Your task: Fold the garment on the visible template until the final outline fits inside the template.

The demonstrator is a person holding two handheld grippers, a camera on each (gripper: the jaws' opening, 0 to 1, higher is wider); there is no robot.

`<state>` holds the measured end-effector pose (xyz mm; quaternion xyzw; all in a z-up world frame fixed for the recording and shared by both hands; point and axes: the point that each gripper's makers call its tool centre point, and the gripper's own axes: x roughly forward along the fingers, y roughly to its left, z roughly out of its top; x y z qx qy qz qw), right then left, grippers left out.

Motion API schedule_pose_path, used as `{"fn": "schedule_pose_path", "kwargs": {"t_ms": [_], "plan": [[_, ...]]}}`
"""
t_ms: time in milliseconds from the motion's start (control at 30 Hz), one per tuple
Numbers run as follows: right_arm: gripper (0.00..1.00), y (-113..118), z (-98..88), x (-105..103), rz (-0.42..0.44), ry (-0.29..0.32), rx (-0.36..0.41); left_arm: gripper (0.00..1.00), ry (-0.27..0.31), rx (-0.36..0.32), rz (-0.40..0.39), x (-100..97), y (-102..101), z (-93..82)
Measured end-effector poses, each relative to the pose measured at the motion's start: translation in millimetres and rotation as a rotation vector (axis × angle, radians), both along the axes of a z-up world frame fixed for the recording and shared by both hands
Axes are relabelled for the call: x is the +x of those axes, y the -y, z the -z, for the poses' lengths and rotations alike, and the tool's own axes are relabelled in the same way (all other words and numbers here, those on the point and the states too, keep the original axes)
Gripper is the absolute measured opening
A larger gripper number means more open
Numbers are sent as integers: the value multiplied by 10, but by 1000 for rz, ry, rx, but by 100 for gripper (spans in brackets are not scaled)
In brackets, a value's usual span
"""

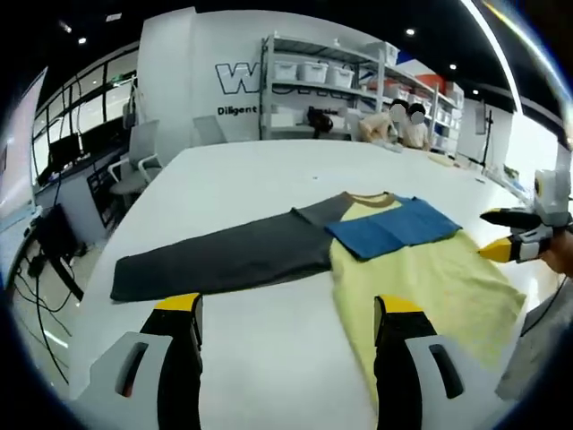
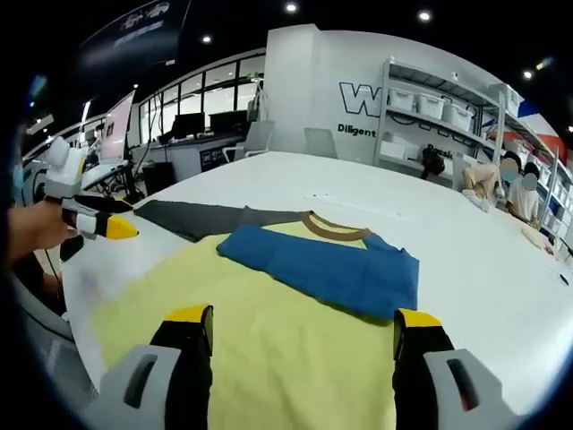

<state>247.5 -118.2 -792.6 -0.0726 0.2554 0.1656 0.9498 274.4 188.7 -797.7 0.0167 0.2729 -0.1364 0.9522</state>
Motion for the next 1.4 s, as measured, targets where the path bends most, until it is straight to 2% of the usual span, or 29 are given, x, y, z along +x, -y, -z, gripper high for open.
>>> {"fn": "schedule_pose_path", "kwargs": {"t_ms": [200,267,667,1067,1133,1400], "plan": [[83,20,8,5,5,-2,-2,73,-1,17,-54,106,-291,21],[83,22,9,7,6,-3,-4,73,-3,22,-85,158,-444,34],[82,43,29,3,9,-10,-11,71,6,46,-190,359,-964,46],[81,49,57,-8,4,-19,-26,66,-6,60,-241,478,-1224,148],[80,51,68,-12,3,-23,-29,65,-7,44,-263,502,-1282,153],[79,60,83,-17,-1,-25,-44,56,-6,45,-297,551,-1421,166]]}}
